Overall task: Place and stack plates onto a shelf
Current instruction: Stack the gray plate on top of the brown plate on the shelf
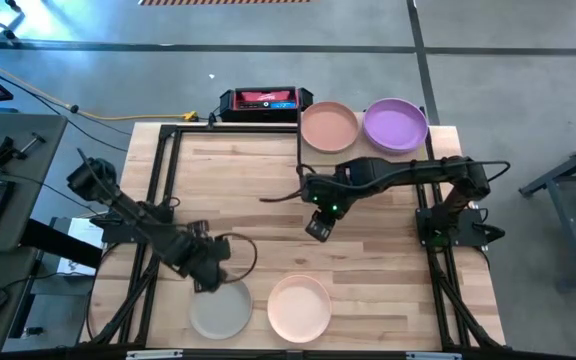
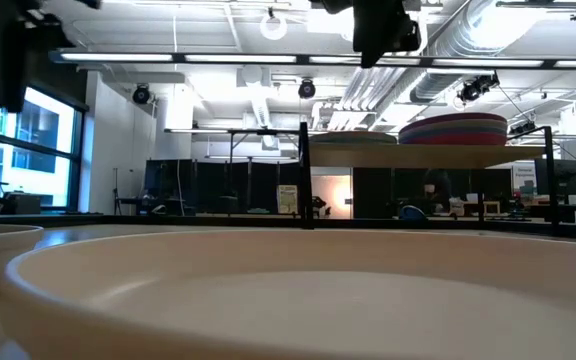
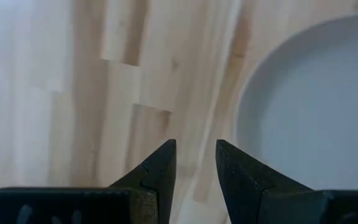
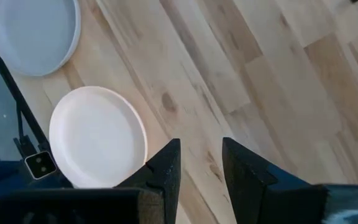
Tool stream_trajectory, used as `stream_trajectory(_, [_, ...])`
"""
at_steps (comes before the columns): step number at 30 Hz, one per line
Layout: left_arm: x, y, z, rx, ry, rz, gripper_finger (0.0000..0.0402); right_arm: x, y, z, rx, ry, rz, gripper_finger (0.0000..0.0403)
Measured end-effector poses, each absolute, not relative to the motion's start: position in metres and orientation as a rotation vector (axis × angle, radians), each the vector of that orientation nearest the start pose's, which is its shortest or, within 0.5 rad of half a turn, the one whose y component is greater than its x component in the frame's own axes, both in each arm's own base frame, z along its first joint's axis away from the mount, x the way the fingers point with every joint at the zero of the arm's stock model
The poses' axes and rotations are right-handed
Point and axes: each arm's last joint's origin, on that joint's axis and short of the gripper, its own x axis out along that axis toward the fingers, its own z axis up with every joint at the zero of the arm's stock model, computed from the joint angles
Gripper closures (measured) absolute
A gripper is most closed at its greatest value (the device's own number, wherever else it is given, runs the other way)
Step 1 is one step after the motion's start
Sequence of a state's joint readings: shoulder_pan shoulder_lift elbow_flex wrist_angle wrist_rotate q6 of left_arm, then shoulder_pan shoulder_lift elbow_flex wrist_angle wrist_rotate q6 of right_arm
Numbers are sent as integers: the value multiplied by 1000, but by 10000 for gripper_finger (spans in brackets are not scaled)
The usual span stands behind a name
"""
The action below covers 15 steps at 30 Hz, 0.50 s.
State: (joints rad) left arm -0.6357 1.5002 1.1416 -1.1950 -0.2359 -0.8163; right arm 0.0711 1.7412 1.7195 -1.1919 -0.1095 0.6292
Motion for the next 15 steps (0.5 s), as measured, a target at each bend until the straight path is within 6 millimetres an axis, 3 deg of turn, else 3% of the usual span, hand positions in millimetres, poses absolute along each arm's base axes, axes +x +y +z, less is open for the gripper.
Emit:
stream_trajectory(7, [192,-171,216,15,1323,143,300,342,43,328,521,1223,-222,306])
stream_trajectory(15, [178,-177,196,-24,1327,164,300,341,55,328,508,1221,-228,306])
